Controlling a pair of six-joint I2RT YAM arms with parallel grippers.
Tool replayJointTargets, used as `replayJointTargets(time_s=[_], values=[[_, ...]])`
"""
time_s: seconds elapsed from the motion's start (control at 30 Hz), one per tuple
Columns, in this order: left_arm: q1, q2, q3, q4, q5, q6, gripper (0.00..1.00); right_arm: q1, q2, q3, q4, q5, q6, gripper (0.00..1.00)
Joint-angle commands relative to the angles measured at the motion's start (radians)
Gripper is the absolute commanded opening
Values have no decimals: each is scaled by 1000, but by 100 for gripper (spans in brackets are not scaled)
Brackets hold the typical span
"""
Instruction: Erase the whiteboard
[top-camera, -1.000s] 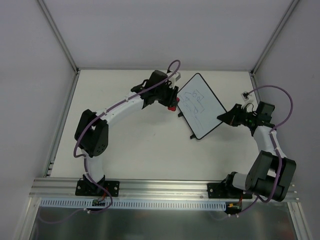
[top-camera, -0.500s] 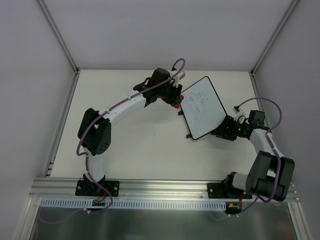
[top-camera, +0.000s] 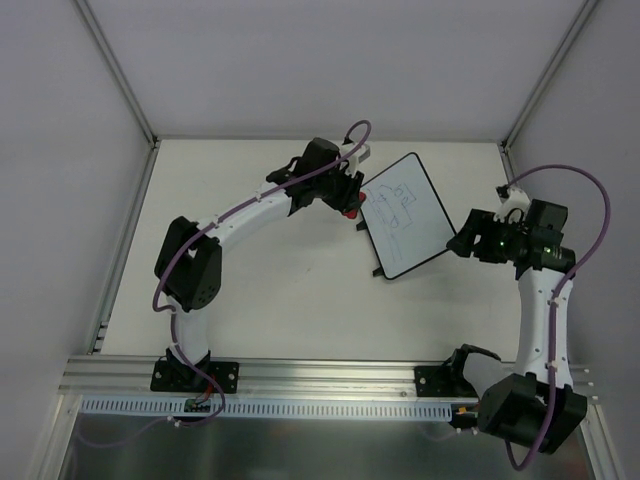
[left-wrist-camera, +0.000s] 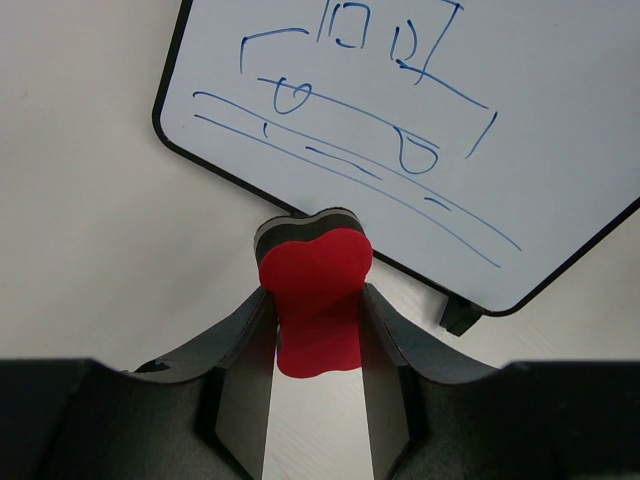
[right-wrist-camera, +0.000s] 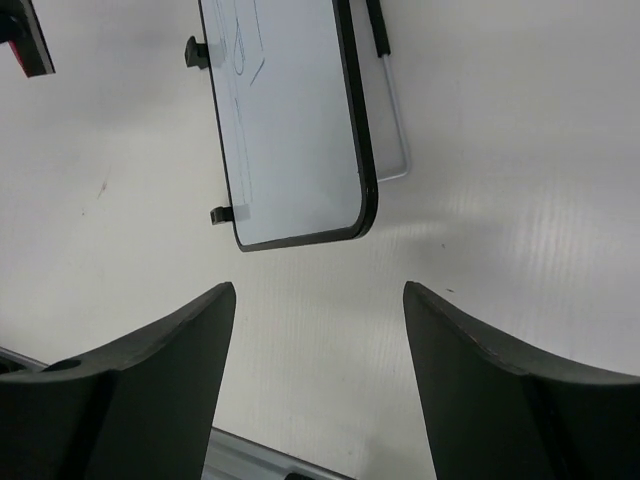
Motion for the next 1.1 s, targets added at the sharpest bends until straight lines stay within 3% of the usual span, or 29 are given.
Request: replayJointTargets(time_s=[0.0,0.2,0.37,0.87,1.07], values=[[0,-75,-24,22,20,25,1,-5,2,142,-94,75,-50,73],[0,-128,-91,22,20,54,1,-1,292,429,-215,-62,-179,71],[0,-167,-130,22,17,56,2,22,492,530,-222,-151,-222,69],[0,-215,-188,20,-3,74,2,78,752,653,-219,-257,-274,61],[0,-217,-194,20,0,74,3,81,812,659,-215,-283,-286,50]])
